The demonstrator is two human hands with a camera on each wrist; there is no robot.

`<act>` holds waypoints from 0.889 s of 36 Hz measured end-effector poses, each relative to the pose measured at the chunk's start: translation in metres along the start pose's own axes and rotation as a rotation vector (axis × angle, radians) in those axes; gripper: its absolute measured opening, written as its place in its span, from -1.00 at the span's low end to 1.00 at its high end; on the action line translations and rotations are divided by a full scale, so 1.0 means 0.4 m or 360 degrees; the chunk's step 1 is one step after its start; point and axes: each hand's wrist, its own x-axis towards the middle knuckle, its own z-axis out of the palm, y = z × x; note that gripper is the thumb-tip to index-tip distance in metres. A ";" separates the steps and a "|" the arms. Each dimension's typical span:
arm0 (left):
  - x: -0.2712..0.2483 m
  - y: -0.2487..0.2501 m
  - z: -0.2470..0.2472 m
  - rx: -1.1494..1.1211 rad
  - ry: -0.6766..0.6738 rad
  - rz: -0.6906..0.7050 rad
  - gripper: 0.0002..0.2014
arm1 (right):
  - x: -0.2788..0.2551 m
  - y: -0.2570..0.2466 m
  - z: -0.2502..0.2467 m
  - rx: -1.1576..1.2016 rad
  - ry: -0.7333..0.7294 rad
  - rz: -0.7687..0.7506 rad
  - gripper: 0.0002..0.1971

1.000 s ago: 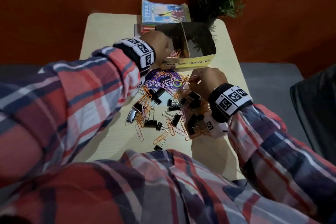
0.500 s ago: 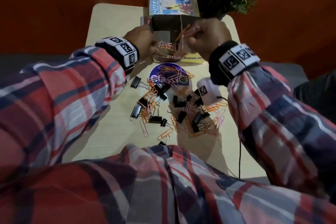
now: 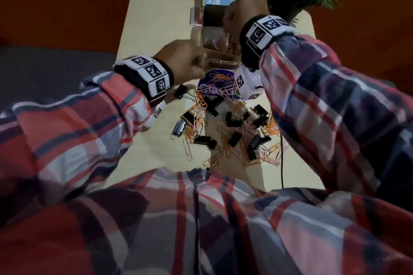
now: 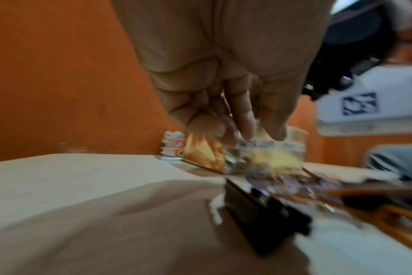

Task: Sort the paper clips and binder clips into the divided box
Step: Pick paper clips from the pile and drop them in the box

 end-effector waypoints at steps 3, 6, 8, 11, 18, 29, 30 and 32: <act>0.002 0.027 0.032 0.0169 -0.0180 0.0109 -0.67 | -0.029 0.017 -0.023 0.0069 -0.0063 -0.0009 -0.86; 0.016 0.047 0.061 0.0247 -0.0255 0.0188 -0.52 | -0.057 0.054 -0.044 0.0131 0.0127 -0.0026 -0.75; 0.025 0.056 0.072 0.0286 -0.0300 0.0202 -0.48 | -0.105 0.076 -0.067 0.0188 0.0185 -0.0047 -0.76; 0.033 0.069 0.082 0.0370 -0.0346 0.0213 -0.48 | -0.181 0.124 -0.091 0.0216 0.0066 -0.0085 -0.78; 0.044 0.073 0.079 0.0388 -0.0368 0.0212 -0.74 | -0.261 0.195 -0.018 -0.0438 -0.0659 -0.0079 -0.41; 0.002 0.067 0.066 0.0482 -0.0441 0.0138 -0.90 | -0.248 0.128 0.043 -0.0596 -0.0724 -0.0271 -0.31; -0.004 0.064 0.063 0.0449 -0.0440 0.0120 -0.91 | -0.245 0.128 0.044 -0.0586 -0.0722 -0.0289 -0.35; -0.017 0.058 0.056 0.0362 -0.0422 0.0082 -0.94 | -0.243 0.130 0.044 -0.0580 -0.0723 -0.0306 -0.44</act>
